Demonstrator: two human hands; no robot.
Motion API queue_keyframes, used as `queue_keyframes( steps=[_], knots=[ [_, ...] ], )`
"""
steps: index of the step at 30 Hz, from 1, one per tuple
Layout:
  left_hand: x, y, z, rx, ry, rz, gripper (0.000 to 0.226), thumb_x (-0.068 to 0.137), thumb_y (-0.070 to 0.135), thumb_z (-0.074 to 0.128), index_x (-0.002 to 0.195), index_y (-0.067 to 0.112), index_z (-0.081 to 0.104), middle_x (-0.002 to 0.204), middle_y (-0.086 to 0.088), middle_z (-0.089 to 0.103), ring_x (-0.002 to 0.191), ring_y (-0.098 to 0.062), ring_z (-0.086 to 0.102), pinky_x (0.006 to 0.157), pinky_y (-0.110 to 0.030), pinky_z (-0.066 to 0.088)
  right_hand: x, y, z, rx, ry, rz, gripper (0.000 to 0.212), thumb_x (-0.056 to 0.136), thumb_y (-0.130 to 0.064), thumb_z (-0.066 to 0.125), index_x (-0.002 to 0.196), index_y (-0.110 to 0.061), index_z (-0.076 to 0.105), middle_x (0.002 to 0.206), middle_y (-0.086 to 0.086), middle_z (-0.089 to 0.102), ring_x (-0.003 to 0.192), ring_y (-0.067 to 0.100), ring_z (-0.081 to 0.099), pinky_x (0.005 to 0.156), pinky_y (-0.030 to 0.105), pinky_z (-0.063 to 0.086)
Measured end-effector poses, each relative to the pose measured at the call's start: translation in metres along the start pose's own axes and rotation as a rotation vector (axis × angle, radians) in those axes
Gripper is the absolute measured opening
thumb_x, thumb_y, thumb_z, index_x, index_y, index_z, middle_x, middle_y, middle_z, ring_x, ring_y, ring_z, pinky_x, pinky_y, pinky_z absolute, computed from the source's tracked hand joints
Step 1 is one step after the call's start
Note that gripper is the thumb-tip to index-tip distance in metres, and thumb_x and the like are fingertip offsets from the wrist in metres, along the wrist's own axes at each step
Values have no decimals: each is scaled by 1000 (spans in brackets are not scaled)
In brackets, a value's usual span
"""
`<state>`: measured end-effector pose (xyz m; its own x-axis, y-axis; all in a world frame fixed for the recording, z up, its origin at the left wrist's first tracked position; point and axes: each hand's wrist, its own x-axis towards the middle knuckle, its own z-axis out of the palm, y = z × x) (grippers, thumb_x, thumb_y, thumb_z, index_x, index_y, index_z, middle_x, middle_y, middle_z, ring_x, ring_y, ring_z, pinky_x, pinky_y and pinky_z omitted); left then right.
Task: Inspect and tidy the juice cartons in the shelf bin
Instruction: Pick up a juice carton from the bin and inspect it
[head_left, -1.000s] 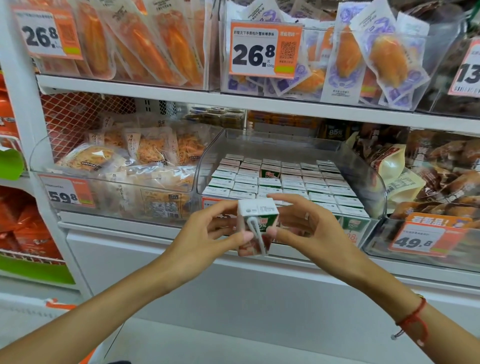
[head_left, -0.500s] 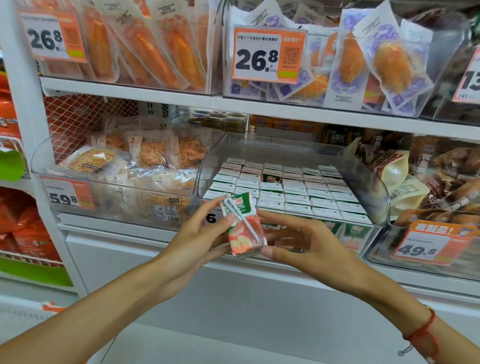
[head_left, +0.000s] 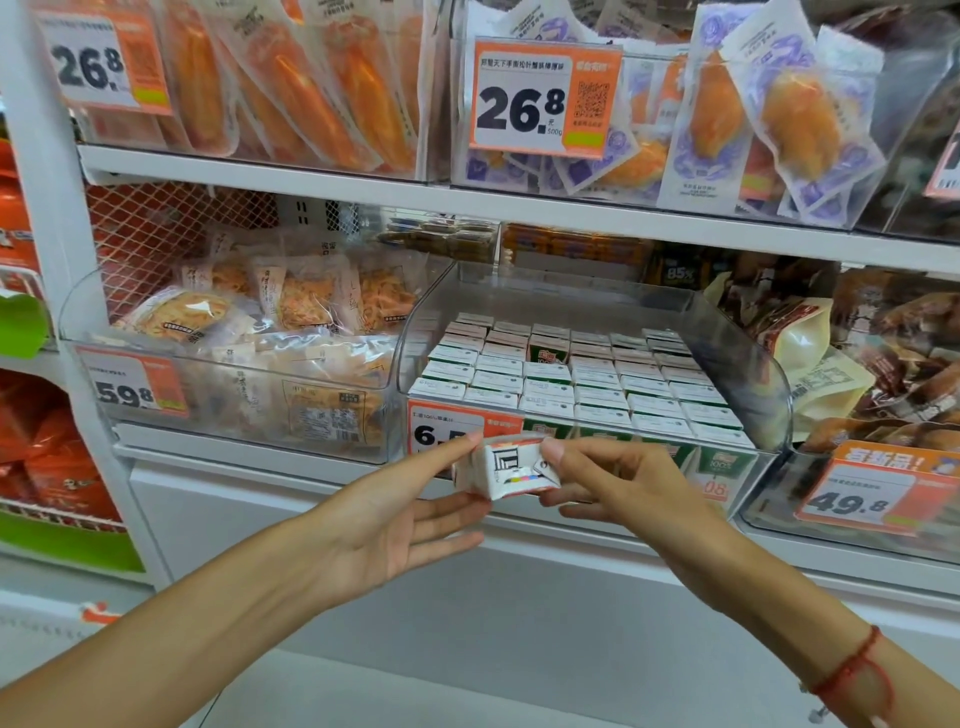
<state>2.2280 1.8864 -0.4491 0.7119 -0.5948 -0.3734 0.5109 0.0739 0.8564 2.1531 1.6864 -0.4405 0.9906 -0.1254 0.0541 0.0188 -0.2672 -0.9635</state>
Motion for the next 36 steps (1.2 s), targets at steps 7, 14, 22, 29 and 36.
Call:
queue_keyframes(
  steps=[7, 14, 22, 29, 36],
  knots=[
    [-1, 1, 1, -4, 20, 140, 56, 64, 30, 79, 118, 26, 65, 104, -11, 75, 91, -22, 74, 71, -28, 61, -2, -6, 3, 101, -48, 84, 41, 74, -49, 66, 111, -34, 72, 100, -1, 76, 90, 18, 73, 77, 25, 59],
    [-5, -9, 15, 219, 74, 330, 57, 83, 32, 70, 133, 46, 46, 107, 5, 75, 99, -11, 71, 89, -31, 58, -4, -10, 17, 217, -91, 192, 28, 84, -30, 71, 111, -20, 73, 99, 4, 76, 94, 15, 72, 81, 21, 57],
    [-7, 0, 12, 213, 127, 333, 52, 71, 48, 71, 119, 29, 65, 95, 4, 77, 89, -12, 74, 77, -24, 60, -10, -7, 25, -373, 314, -305, 44, 68, -21, 86, 106, -37, 68, 89, -20, 71, 78, 6, 69, 69, 26, 57],
    [-3, -4, 5, 82, 78, 255, 51, 66, 42, 75, 109, 17, 70, 97, -5, 77, 92, -18, 74, 82, -23, 59, -11, -12, 31, -588, 32, -392, 48, 74, -57, 73, 119, -48, 59, 102, -25, 55, 102, -1, 55, 84, 17, 47],
    [-4, -4, 3, 192, 40, 334, 62, 64, 36, 82, 122, 22, 64, 109, -6, 74, 104, -19, 70, 91, -30, 56, -4, -15, 8, -25, -185, 198, 47, 80, -58, 58, 115, -29, 71, 107, -6, 74, 105, 8, 66, 96, 29, 53]
  ],
)
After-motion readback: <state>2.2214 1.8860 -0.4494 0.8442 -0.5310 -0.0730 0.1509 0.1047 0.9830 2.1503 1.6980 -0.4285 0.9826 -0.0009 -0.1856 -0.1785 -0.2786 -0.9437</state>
